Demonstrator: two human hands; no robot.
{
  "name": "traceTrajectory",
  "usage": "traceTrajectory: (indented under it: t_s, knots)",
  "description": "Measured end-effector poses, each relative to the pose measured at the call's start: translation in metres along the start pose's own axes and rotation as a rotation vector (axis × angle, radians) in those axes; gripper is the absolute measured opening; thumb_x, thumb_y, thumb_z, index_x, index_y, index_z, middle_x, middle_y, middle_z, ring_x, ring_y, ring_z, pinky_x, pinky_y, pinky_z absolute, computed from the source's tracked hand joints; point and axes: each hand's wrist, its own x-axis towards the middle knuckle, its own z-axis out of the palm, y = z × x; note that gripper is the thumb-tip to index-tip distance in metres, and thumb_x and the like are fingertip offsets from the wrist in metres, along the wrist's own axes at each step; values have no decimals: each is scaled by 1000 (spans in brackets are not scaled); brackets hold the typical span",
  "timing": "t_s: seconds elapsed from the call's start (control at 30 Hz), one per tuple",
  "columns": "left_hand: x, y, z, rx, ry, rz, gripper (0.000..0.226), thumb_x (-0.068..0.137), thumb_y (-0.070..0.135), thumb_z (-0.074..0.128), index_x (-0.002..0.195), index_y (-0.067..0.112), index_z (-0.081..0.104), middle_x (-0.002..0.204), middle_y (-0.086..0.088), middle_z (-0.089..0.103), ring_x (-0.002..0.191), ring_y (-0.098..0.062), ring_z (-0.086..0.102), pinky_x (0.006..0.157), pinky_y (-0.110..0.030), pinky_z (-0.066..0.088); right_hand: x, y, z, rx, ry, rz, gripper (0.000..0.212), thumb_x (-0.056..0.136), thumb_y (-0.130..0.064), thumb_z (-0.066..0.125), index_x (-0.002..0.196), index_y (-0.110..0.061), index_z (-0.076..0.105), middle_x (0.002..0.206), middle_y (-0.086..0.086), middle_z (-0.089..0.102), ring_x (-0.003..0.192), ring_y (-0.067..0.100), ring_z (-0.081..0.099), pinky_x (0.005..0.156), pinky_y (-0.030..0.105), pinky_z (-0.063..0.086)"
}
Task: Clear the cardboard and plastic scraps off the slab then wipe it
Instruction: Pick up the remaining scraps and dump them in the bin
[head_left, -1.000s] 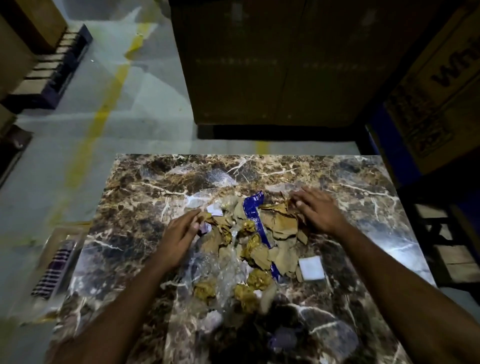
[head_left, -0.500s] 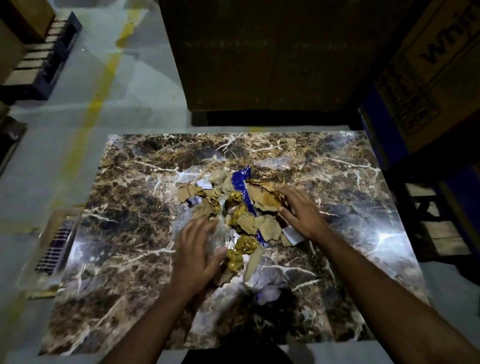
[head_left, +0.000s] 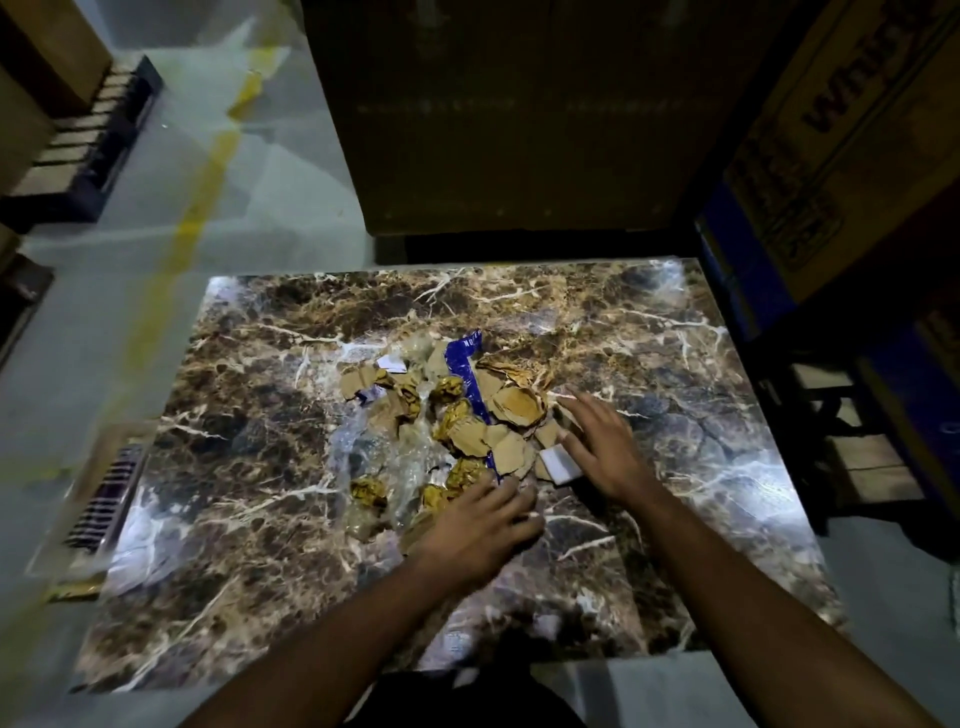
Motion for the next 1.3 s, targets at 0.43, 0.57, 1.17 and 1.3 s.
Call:
traceTrajectory:
  t_s: [0.43, 0.57, 1.17, 1.3]
  knots:
    - [32, -23, 0, -408, 249, -800, 63, 101, 51, 36, 155, 24, 20, 166, -9, 15, 153, -30, 11, 122, -56, 19, -4, -20, 21, 20, 47, 30, 58, 100, -64, 23, 156, -49, 17, 169, -11, 4, 155, 17, 0, 123, 55, 3]
    - [39, -13, 11, -643, 492, -906, 67, 97, 51, 31, 156, 19, 29, 167, -7, 16, 153, -25, 11, 123, -44, 16, 10, -28, 46, -57, 20, -21, 58, 101, -64, 22, 156, -51, 11, 169, -13, 7, 156, 16, 0, 124, 54, -2]
    - [96, -17, -12, -1457, 992, -1225, 13, 102, 34, 51, 114, 31, 53, 106, 7, 65, 98, -14, 64, 76, -27, 46, 32, -99, 65, 870, 193, 219, 38, 94, -63, 42, 109, -33, 60, 107, -7, 67, 101, 15, 65, 88, 46, 55]
    - [102, -18, -26, -1556, 1112, -1164, 36, 98, 34, 55, 133, 31, 50, 135, 3, 58, 118, -10, 58, 93, -27, 49, 34, -111, 46, 1019, 174, 316, 29, 100, -58, 46, 98, -34, 63, 92, -15, 69, 87, -7, 65, 79, 19, 51]
